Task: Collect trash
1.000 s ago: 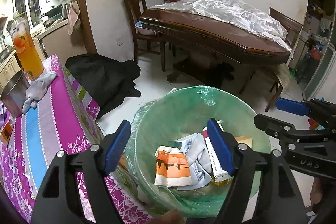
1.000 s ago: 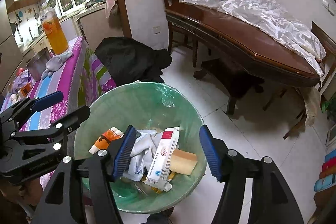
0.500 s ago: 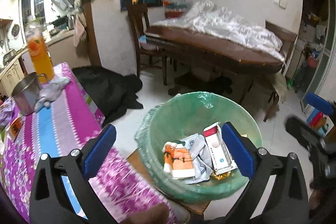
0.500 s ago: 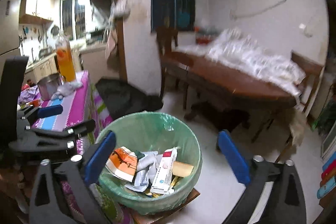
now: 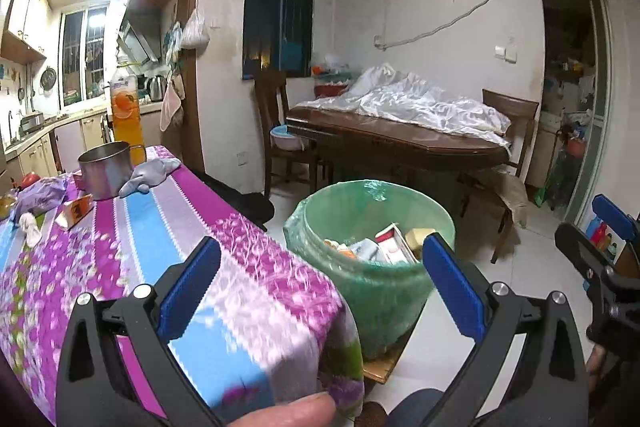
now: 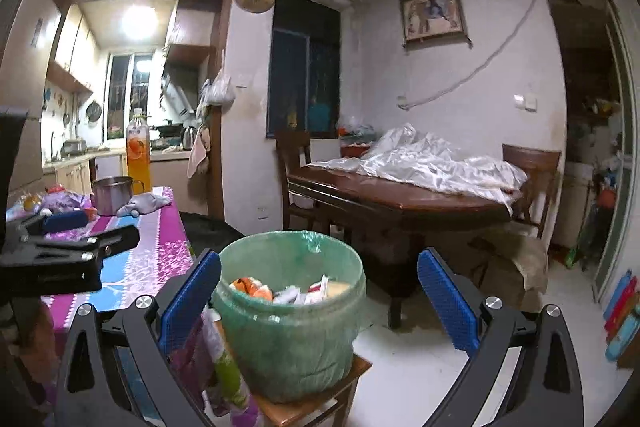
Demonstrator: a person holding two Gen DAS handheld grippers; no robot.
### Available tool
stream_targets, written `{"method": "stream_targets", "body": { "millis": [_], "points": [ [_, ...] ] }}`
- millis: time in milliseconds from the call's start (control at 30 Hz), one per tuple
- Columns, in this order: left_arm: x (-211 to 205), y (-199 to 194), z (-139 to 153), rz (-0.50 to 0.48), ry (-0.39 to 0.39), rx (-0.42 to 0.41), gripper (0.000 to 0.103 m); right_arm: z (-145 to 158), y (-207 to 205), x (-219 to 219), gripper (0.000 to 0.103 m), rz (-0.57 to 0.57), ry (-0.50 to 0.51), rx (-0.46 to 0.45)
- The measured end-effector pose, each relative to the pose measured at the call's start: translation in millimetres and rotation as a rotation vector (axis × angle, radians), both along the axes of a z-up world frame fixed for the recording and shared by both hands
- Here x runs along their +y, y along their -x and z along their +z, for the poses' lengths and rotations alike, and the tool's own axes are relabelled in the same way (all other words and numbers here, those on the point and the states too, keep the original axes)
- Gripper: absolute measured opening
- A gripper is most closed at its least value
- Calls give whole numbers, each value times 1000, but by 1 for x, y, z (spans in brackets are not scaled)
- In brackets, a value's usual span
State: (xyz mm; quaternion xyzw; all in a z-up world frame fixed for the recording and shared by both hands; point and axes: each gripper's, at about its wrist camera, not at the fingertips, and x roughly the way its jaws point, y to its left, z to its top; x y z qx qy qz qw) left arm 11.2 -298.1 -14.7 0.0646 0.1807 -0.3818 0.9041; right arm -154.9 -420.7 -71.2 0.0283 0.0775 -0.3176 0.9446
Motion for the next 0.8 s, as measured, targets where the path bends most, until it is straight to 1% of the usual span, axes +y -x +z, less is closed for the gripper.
{"method": "stream_targets", "body": {
  "millis": [133, 267, 367, 600, 800],
  "points": [
    [16, 23, -12, -15, 19, -4, 97, -11, 30, 20, 98, -28, 14, -23],
    [31, 42, -14, -21, 60, -24, 97, -17, 55, 31, 98, -52, 3, -43],
    [37, 48, -13, -28, 79, -30, 97, -22, 68, 40, 98, -58, 5, -49],
    [41, 62, -13, -61, 84, -49, 97, -23, 81, 50, 98, -59, 10, -63],
    [40, 69, -14, -91, 84, -55, 97, -18, 76, 47, 98, -60, 10, -69]
  ]
}}
